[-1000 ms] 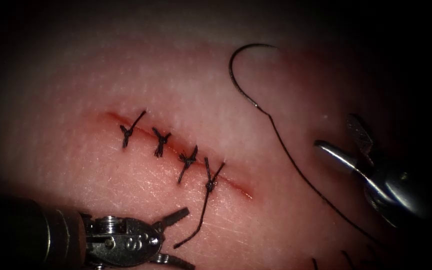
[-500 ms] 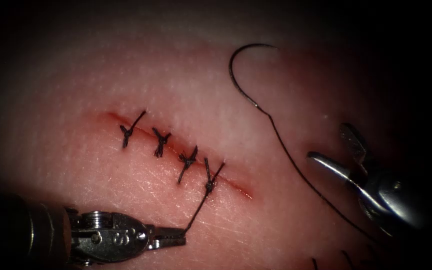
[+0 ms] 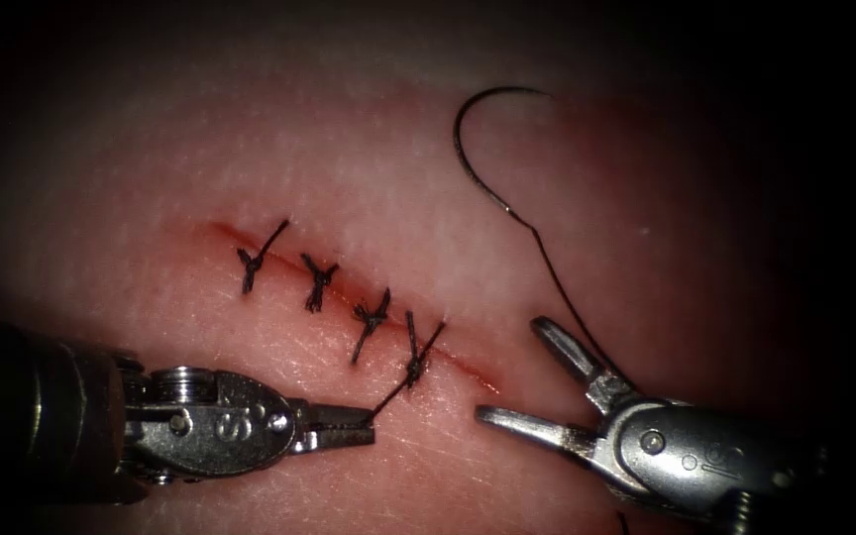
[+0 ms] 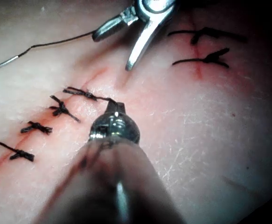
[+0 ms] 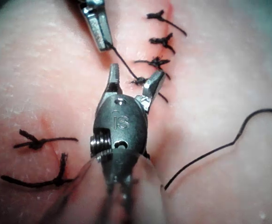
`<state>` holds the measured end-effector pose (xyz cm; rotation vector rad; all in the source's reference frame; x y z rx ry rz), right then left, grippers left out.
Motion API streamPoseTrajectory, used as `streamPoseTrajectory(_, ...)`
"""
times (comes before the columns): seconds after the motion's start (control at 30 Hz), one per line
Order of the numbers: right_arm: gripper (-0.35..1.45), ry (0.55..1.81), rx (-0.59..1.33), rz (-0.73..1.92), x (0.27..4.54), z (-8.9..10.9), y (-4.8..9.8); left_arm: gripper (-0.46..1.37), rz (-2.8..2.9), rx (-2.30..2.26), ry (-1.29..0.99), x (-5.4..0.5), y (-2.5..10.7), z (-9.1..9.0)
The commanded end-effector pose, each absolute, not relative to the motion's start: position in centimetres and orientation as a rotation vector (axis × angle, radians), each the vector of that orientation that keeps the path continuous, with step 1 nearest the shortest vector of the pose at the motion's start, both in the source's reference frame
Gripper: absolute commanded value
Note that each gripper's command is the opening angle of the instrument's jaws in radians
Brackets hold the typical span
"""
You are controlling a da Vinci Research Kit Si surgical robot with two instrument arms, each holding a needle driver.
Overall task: Wound Closure
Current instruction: Cut the suture with the right gripper
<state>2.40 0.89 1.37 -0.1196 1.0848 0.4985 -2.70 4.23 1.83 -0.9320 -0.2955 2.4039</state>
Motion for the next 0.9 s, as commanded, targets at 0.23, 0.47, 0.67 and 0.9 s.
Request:
streamPoseTrajectory(0.23,1.28,1.058,-0.139,0.301,2.70,1.55,0.90,-0.35,2.404,-0.934,-0.301,-2.70,4.23,1.83)
streamPoseTrajectory(0.47,1.32,1.025,-0.186,0.270,2.86,1.69,0.88,-0.35,2.402,-0.931,-0.301,-2.72,4.24,1.81)
streamPoseTrajectory(0.67,1.27,1.012,-0.208,0.245,2.96,1.71,0.90,-0.35,2.400,-0.930,-0.303,-2.75,4.24,1.79)
streamPoseTrajectory(0.9,1.22,1.021,-0.234,0.248,3.05,1.71,0.96,-0.35,2.397,-0.934,-0.308,-2.77,4.24,1.79)
